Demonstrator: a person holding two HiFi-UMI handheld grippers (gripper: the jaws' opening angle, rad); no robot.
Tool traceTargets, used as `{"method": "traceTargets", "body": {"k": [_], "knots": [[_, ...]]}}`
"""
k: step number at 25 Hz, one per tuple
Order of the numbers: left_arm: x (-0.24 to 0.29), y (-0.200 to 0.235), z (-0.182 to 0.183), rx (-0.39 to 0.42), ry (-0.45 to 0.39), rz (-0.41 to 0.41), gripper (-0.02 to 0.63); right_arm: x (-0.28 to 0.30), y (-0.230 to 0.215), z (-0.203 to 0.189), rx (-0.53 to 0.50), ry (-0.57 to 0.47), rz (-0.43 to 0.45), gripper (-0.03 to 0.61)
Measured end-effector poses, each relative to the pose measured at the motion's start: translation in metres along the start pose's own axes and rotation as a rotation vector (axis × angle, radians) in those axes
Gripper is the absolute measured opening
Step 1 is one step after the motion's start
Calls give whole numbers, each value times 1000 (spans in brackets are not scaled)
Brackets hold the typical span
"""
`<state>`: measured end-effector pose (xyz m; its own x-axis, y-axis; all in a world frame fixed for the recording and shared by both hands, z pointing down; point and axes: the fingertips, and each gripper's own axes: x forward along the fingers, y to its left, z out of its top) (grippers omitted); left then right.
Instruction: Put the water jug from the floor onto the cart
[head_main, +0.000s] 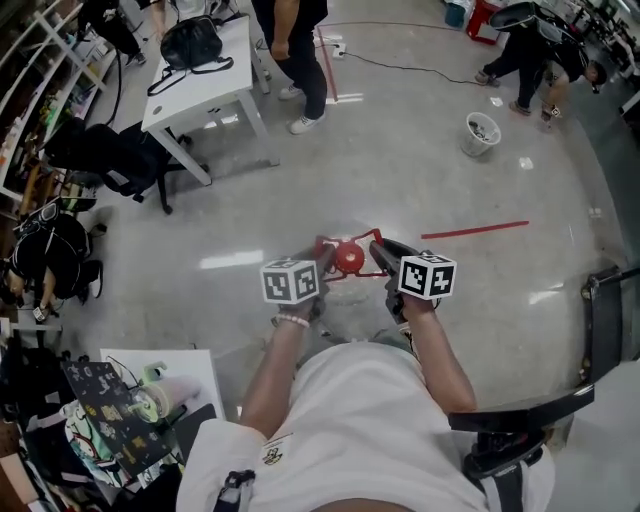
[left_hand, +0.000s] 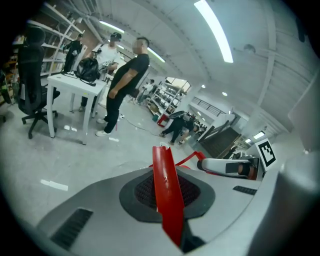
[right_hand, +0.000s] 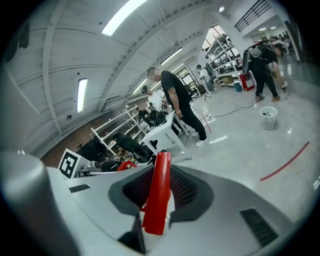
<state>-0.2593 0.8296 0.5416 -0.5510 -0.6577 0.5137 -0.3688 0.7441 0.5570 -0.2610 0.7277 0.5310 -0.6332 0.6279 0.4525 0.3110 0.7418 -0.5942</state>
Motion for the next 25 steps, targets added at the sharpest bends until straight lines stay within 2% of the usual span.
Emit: {"method": "traceTargets", "body": {"k": [16,25], "knots": [[86,-93,-6,79,80,-78,29,-84,-86,34,65,-102,-71,97],[141,-150,-14,167,151,-155,29,-135,-145,40,139,-186,-140,97]]}}
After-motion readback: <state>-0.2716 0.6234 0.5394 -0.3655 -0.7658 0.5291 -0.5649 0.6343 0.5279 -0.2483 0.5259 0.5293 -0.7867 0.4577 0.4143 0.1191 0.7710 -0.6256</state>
